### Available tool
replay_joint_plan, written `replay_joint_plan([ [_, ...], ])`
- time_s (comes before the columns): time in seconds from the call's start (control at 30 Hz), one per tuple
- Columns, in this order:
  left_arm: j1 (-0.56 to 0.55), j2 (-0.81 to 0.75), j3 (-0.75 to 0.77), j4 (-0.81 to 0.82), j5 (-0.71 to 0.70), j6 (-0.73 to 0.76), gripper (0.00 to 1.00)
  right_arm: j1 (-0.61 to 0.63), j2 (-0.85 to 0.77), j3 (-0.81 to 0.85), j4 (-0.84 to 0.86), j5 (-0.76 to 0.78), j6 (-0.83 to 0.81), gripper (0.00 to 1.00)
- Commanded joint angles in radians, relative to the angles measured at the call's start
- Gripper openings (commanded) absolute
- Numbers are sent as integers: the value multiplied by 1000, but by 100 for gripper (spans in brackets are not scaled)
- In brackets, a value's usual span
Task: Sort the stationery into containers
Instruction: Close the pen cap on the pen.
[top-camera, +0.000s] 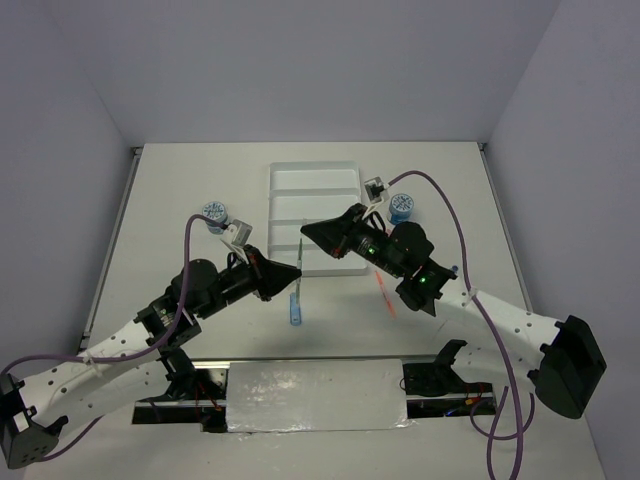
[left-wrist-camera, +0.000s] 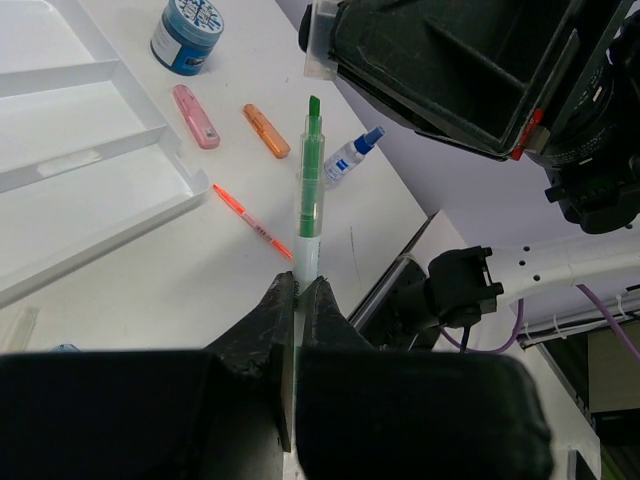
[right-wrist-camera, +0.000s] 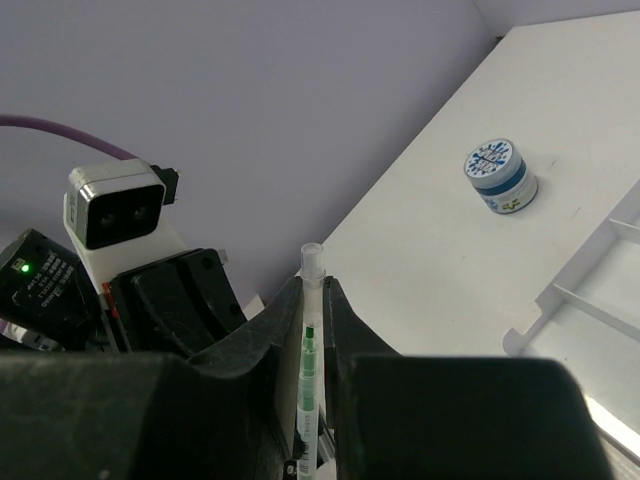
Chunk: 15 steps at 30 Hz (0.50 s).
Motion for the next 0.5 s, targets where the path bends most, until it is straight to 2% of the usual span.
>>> replay_joint_plan([
  [0.0,-3,-6,3,68,-11,23,0,11,7,1,42,-11,-22,0],
  [0.47,-3,-13,9,47,-23,35,0,19,31,12,50,-32,-9,0],
])
